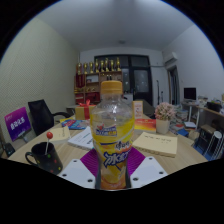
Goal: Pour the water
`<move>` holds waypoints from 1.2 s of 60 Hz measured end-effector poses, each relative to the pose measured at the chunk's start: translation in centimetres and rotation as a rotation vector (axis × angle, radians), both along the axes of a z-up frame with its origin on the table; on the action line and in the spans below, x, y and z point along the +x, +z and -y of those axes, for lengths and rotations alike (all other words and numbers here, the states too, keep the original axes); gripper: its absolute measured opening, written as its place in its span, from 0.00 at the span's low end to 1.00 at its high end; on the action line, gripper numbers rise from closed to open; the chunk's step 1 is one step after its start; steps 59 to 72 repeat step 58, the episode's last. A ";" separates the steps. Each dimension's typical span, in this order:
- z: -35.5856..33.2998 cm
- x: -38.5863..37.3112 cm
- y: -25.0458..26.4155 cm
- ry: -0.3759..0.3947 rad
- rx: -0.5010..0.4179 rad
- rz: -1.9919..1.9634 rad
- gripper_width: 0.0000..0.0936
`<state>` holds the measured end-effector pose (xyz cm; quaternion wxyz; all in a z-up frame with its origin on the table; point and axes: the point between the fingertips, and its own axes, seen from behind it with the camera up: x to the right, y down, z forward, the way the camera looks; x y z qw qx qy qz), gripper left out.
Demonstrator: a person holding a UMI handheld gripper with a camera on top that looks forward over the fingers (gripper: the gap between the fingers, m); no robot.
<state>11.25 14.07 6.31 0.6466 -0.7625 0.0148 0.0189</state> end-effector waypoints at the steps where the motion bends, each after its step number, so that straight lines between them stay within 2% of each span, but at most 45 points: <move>1: -0.3 -0.1 0.1 0.000 0.006 0.004 0.38; 12: -2.3 -2.1 0.5 -0.004 0.026 0.013 0.45; 18: -1.9 -2.1 0.0 0.004 -0.024 0.014 0.56; 22: -0.7 -1.8 -2.2 0.000 -0.159 -0.011 0.72; 27: 1.9 -1.6 -2.2 -0.043 -0.229 -0.071 0.91; 36: 9.4 -2.5 1.6 -0.125 -0.252 -0.022 0.89; 50: 24.1 -10.1 11.4 -0.175 -0.251 0.030 0.89; 58: 30.2 -14.6 16.3 -0.194 -0.233 -0.006 0.89; 72: 30.2 -14.6 16.3 -0.194 -0.233 -0.006 0.89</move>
